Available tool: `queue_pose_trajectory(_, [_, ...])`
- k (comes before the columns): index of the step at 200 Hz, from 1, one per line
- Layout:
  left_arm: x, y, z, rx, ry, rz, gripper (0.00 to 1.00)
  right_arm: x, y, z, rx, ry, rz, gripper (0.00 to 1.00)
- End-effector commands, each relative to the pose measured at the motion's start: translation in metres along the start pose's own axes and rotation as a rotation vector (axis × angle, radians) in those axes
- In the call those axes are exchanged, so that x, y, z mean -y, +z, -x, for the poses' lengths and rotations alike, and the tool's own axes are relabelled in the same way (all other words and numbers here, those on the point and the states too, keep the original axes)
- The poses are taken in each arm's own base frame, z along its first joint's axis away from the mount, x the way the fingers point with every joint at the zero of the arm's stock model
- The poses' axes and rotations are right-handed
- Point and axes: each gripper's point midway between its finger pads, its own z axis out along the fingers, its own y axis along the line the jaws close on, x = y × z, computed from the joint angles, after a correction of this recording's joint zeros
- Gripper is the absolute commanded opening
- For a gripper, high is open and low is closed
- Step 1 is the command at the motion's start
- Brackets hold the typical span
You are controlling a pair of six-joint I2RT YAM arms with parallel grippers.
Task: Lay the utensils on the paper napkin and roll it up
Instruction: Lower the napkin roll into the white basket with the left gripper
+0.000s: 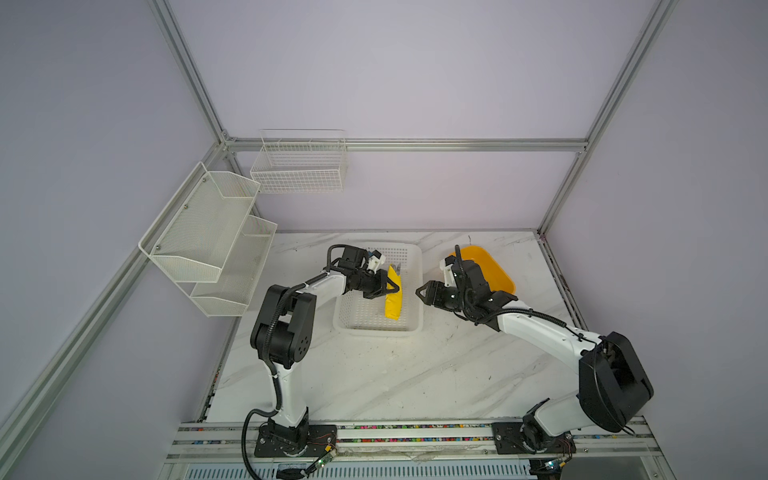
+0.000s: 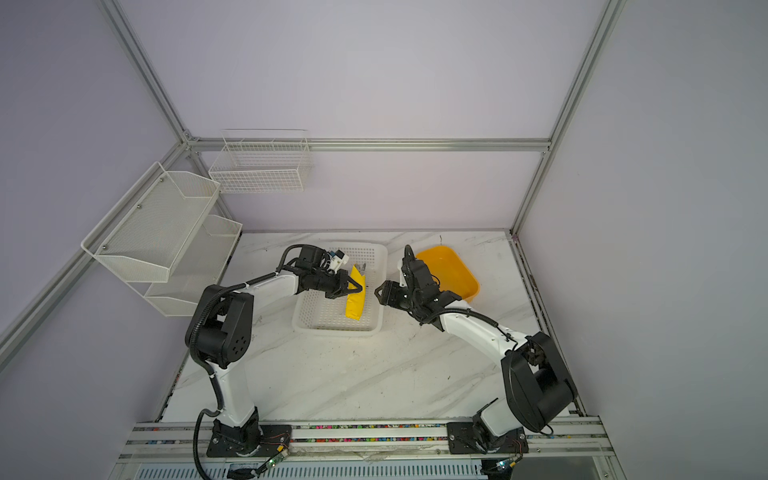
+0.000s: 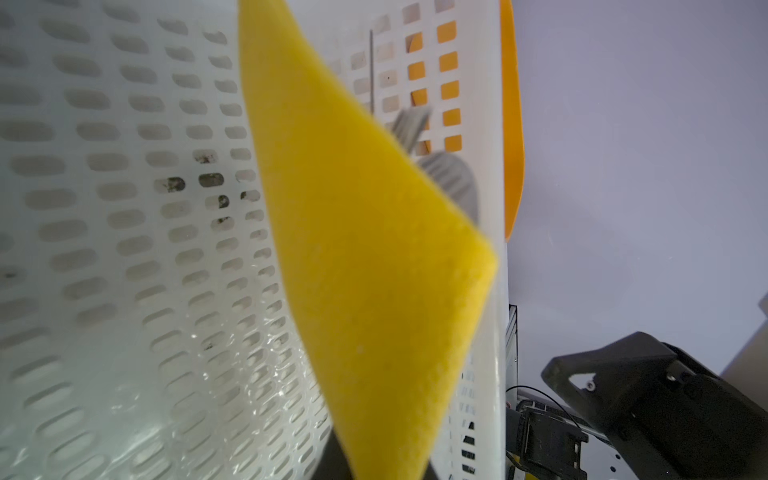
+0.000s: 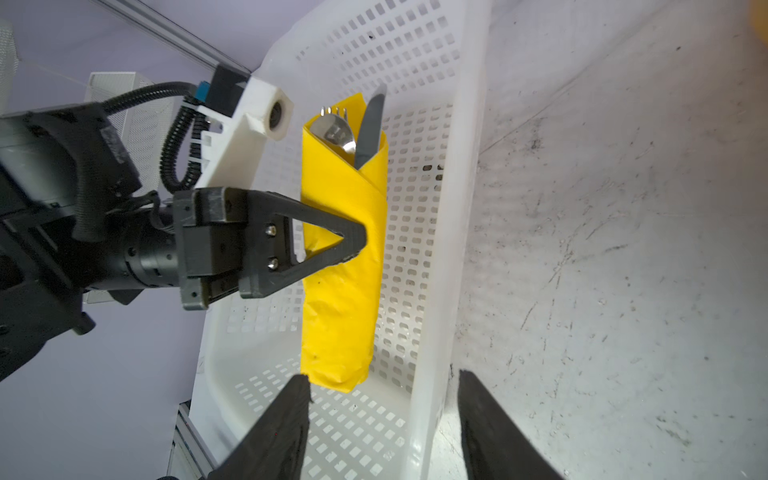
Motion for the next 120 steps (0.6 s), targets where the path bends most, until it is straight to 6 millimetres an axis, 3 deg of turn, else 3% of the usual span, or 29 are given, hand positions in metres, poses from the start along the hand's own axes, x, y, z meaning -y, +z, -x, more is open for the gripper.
queue_pose_trajectory(1, [0.037, -0.003, 0.029, 0.041, 0.098, -0.074, 0.05, -0.001, 0.001, 0.001, 0.01, -0.001, 0.001, 0.59])
queue_pose_trajectory(71, [0.022, 0.026, 0.024, -0.002, 0.066, -0.071, 0.05, 0.006, 0.005, -0.001, 0.007, -0.008, -0.021, 0.59])
queue_pose_trajectory(120, [0.019, 0.034, 0.026, 0.008, 0.051, -0.09, 0.06, 0.008, 0.005, -0.001, 0.007, -0.006, -0.032, 0.58])
